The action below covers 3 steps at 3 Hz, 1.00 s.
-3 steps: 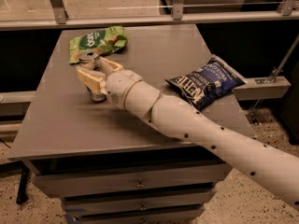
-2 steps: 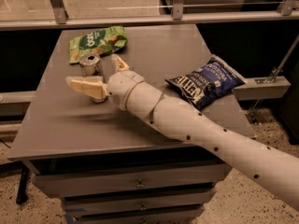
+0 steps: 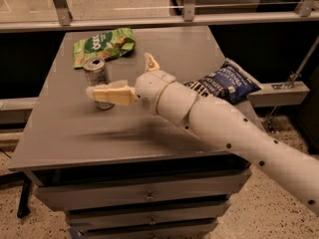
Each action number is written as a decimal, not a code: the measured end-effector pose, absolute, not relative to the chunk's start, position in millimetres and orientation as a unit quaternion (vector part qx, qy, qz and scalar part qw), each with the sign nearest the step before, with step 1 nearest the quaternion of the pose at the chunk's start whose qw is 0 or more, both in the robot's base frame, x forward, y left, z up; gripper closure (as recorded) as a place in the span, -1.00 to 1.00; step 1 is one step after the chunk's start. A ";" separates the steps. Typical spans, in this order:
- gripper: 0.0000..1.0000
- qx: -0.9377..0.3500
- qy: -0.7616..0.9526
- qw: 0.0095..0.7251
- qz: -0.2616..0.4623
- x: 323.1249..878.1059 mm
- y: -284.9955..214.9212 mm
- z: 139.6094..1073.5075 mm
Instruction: Place redbull can upright
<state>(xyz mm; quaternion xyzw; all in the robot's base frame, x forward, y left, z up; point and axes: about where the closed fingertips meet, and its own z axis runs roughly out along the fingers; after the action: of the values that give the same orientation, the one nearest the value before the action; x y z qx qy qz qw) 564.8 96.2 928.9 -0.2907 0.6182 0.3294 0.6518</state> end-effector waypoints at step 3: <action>-1.00 -0.380 0.703 0.558 0.224 501.3 -24.2 907.9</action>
Offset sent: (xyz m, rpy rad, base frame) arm -0.0799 -0.1386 -0.0299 -0.4556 0.1332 0.0650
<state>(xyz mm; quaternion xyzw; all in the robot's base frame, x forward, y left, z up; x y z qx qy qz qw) 501.3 -24.2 907.9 -0.3797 0.7028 0.2243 0.5582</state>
